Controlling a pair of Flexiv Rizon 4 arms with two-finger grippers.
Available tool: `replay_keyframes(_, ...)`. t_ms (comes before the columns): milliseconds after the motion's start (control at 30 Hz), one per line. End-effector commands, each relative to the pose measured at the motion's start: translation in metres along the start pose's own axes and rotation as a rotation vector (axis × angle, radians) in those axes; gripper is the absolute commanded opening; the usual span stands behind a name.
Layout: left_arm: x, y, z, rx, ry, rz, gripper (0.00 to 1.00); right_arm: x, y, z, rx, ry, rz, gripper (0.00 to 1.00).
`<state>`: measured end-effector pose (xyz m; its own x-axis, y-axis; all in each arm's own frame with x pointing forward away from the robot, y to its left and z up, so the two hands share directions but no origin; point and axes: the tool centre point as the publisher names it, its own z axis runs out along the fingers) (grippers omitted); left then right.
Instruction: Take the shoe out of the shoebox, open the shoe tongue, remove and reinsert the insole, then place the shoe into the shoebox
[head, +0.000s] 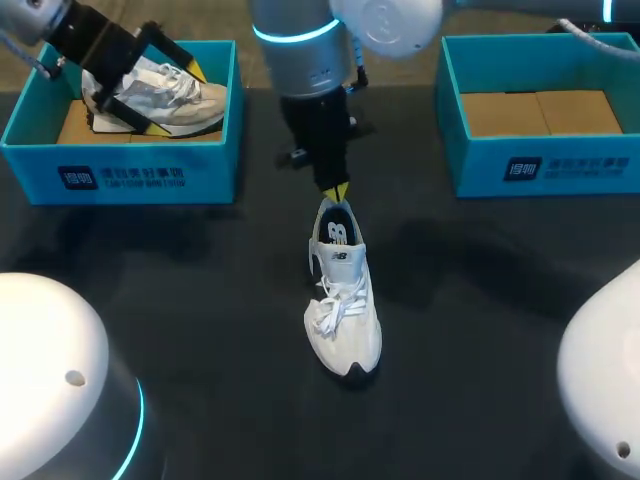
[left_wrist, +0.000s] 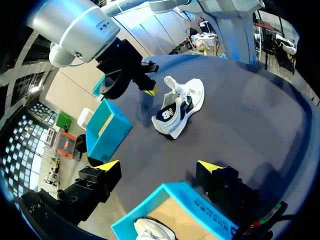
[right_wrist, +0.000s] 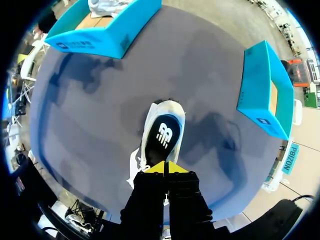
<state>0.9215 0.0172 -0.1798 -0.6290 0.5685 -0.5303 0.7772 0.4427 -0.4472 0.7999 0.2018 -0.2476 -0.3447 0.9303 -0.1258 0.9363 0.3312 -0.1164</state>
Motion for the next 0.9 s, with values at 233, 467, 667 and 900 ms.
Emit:
replay_keyframes(233, 0.007, -0.003, 0.001, 0.003, 0.015, -0.028, 1.00, -0.005, 0.004, 0.042, -0.059, 0.048, 0.110, 0.00)
replay_keyframes(467, 0.014, 0.002, -0.004, -0.007, 0.006, -0.051, 1.00, -0.003, -0.001, 0.061, -0.064, 0.053, 0.177, 0.00)
replay_keyframes(667, 0.014, 0.004, -0.002, -0.003, 0.002, -0.053, 1.00, 0.001, -0.005, 0.074, -0.069, 0.065, 0.225, 0.00)
replay_keyframes(900, 0.014, 0.004, 0.003, 0.007, 0.003, -0.056, 1.00, 0.009, -0.008, 0.083, -0.064, 0.074, 0.256, 0.00)
